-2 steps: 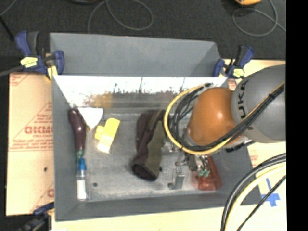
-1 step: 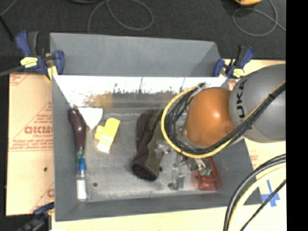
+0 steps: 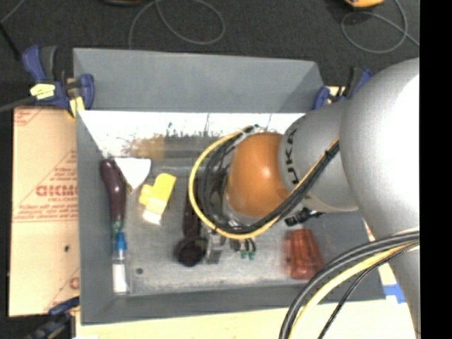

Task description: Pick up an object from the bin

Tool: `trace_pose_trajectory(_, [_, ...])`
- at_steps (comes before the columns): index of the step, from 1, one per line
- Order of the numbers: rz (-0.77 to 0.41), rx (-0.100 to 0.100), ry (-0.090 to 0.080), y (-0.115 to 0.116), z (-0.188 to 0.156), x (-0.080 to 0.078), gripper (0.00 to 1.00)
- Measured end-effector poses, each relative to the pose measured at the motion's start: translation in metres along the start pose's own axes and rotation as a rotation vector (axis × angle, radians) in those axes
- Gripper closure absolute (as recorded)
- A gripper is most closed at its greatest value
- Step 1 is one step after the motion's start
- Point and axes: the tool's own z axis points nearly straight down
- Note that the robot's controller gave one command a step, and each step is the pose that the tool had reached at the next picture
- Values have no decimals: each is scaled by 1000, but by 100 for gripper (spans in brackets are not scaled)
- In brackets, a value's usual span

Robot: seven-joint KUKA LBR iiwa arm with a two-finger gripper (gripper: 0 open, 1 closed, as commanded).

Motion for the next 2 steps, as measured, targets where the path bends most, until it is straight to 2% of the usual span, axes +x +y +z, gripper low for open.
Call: trace_pose_trajectory(2, [30,0,0,2,-1,-1,100])
